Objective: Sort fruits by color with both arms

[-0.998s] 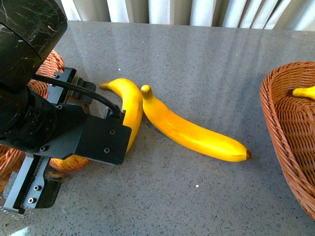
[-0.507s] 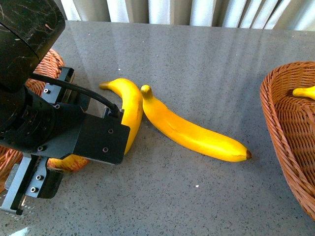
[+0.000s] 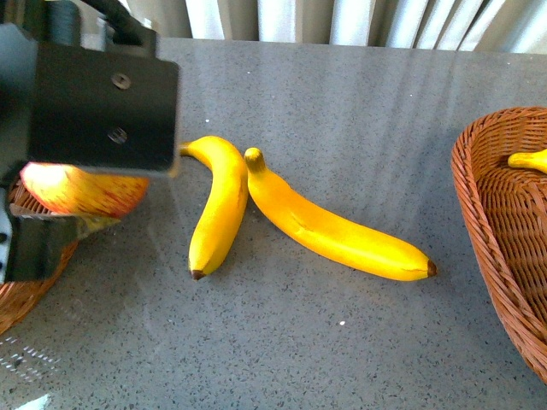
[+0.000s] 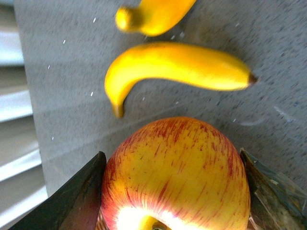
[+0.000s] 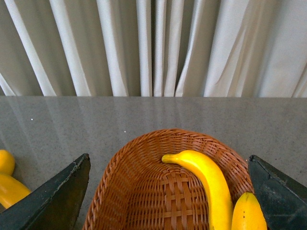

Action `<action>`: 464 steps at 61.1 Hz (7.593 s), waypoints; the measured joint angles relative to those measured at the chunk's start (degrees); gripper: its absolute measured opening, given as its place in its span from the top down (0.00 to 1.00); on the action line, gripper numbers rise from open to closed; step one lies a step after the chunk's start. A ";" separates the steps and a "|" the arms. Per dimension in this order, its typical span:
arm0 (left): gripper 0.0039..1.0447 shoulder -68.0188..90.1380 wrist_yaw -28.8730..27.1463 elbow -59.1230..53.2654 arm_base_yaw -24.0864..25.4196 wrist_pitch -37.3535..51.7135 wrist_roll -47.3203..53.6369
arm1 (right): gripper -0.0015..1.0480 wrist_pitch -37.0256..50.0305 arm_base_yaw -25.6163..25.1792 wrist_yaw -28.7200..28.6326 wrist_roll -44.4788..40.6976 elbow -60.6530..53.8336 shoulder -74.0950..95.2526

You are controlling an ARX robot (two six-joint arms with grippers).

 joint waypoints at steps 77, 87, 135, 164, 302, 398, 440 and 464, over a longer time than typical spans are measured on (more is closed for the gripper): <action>0.58 -20.11 -5.73 -28.33 17.84 59.69 -69.99 | 0.09 0.00 0.00 0.07 0.00 0.00 0.00; 0.90 -25.51 -3.06 -34.38 21.35 57.24 -73.46 | 0.09 0.00 0.00 0.02 0.00 0.00 0.00; 0.99 -54.88 -2.97 -41.18 21.38 36.24 -74.07 | 0.09 0.00 0.00 0.07 0.00 0.00 0.00; 0.99 -68.13 -2.97 -41.18 21.38 23.43 -74.07 | 0.09 0.00 0.00 0.07 0.00 0.00 0.00; 0.09 -82.47 -2.99 -41.18 21.44 8.07 -74.25 | 0.09 22.32 19.93 -15.34 -25.40 27.39 83.10; 0.09 -82.47 -2.99 -41.18 21.44 8.07 -74.25 | 0.33 19.06 25.44 -16.52 -27.12 46.42 116.91; 0.09 -82.47 -2.99 -41.18 21.44 8.04 -74.25 | 0.65 25.00 22.82 -23.10 -10.16 41.53 101.85; 0.09 -82.47 -2.99 -41.18 21.44 8.04 -74.25 | 0.65 29.07 13.73 -8.57 10.99 32.54 84.39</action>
